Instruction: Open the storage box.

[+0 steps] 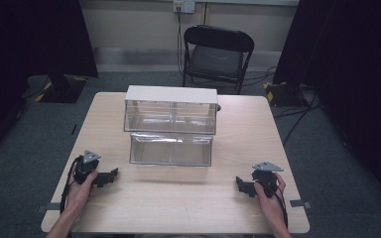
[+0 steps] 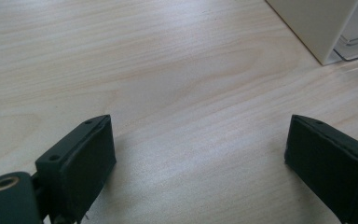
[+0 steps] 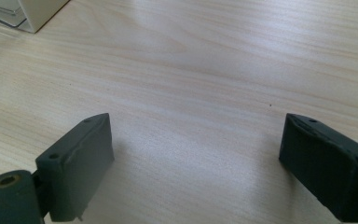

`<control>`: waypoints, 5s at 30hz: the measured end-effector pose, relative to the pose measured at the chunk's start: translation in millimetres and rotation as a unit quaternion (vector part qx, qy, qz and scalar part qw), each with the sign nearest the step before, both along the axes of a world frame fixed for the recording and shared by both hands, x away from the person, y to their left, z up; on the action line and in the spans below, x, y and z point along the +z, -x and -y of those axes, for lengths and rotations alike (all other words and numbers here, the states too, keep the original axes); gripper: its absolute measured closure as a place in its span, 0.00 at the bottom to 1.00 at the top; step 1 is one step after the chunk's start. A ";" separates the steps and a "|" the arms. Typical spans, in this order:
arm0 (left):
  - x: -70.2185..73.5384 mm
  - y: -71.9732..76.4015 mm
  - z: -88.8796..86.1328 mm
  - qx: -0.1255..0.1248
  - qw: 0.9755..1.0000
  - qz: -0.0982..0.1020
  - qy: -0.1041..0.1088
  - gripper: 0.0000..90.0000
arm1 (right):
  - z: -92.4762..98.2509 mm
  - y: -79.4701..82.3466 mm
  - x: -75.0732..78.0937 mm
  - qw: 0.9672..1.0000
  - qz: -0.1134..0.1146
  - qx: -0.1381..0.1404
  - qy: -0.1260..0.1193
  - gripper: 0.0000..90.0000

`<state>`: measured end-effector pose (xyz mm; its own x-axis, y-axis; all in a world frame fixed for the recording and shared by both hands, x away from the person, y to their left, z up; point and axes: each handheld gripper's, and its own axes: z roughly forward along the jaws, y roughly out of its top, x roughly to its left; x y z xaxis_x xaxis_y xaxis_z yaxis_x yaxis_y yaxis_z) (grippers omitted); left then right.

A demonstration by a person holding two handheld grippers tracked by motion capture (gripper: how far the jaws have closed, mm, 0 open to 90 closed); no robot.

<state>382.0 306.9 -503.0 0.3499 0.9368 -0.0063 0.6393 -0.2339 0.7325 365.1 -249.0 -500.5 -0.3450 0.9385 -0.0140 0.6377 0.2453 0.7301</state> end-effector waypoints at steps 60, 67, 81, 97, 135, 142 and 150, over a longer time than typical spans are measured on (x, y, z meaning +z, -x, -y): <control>0.0 0.0 0.1 0.000 1.000 0.000 0.001 0.09 | -89.3 14.8 62.4 0.985 0.064 0.138 -0.076 0.15; 0.0 0.1 0.1 0.001 1.000 0.000 0.001 0.09 | -111.6 7.5 63.8 0.983 0.061 0.155 -0.075 0.15; -0.1 0.0 0.2 0.001 1.000 0.000 0.001 0.09 | -127.2 -11.4 45.1 0.986 0.040 0.144 -0.068 0.16; 0.0 -0.1 0.0 0.000 1.000 0.000 0.000 0.09 | -130.2 -23.2 30.8 0.990 0.031 0.126 -0.063 0.15; 0.0 -0.1 0.1 0.001 1.000 0.000 0.001 0.09 | -129.2 -12.1 42.1 0.987 0.051 0.134 -0.076 0.14; -0.1 -0.1 0.1 0.001 1.000 0.000 0.002 0.09 | -129.0 -11.6 42.9 0.987 0.052 0.134 -0.077 0.14; 0.0 -0.1 0.1 0.001 1.000 0.000 0.001 0.09 | -128.7 -10.2 47.0 0.986 0.047 0.135 -0.082 0.14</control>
